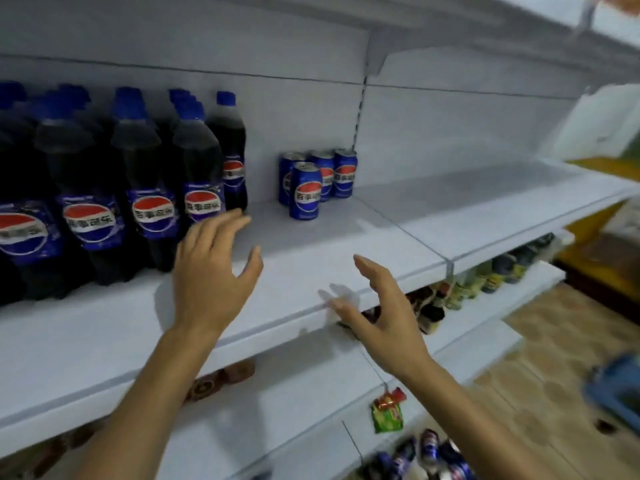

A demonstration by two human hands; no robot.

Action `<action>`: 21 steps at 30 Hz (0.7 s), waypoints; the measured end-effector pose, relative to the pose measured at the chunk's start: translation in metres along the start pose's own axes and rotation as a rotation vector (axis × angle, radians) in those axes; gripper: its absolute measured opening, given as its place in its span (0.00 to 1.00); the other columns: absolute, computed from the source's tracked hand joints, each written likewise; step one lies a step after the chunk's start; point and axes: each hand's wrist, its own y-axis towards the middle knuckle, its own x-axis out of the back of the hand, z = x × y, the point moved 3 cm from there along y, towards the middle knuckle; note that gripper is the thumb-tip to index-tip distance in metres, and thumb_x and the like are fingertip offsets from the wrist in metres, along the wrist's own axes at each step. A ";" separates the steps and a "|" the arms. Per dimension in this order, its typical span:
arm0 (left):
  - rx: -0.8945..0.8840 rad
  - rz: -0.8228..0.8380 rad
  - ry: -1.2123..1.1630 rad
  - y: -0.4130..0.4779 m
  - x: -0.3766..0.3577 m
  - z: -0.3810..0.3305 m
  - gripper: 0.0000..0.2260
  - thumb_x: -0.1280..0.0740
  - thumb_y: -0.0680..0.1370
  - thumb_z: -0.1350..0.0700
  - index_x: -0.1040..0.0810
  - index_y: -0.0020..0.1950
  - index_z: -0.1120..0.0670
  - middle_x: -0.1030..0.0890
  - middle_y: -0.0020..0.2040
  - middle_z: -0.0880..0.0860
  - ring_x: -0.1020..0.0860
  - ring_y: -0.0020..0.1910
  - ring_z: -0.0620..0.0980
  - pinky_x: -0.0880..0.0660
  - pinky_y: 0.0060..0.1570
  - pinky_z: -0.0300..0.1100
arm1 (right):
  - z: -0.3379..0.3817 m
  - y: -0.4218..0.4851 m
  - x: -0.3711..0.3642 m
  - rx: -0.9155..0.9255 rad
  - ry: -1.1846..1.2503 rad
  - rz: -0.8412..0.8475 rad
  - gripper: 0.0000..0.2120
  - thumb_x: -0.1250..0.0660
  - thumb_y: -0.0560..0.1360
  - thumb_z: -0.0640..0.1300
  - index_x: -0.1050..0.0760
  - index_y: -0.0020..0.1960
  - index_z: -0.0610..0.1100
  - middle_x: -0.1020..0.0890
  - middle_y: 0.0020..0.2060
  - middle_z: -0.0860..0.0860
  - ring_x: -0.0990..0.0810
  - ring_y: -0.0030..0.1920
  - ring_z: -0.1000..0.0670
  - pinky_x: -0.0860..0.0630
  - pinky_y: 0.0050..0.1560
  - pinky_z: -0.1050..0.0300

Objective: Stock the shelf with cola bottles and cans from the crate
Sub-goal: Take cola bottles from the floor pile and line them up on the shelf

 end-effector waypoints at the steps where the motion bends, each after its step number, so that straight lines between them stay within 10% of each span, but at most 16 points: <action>1: -0.023 0.011 -0.055 -0.007 -0.005 -0.018 0.19 0.36 0.75 0.51 0.25 0.63 0.57 0.24 0.63 0.54 0.29 0.61 0.54 0.32 0.60 0.48 | -0.007 -0.018 0.018 -0.044 -0.013 -0.034 0.30 0.32 0.73 0.56 0.37 0.72 0.53 0.31 0.66 0.61 0.32 0.62 0.69 0.35 0.60 0.74; 14: -0.022 0.871 -0.358 -0.242 -0.172 -0.262 0.33 0.33 0.76 0.47 0.43 0.77 0.51 0.43 0.77 0.47 0.44 0.76 0.47 0.42 0.73 0.50 | -0.163 -0.261 0.236 -0.595 -0.083 -0.374 0.32 0.31 0.72 0.57 0.36 0.73 0.53 0.30 0.70 0.55 0.31 0.68 0.56 0.33 0.64 0.59; 21: 0.070 1.202 -0.391 -0.345 -0.231 -0.393 0.33 0.32 0.75 0.46 0.40 0.76 0.51 0.36 0.74 0.50 0.37 0.72 0.50 0.37 0.70 0.46 | -0.247 -0.408 0.377 -0.909 -0.061 -0.537 0.29 0.30 0.71 0.55 0.31 0.69 0.48 0.25 0.64 0.50 0.26 0.64 0.49 0.28 0.64 0.48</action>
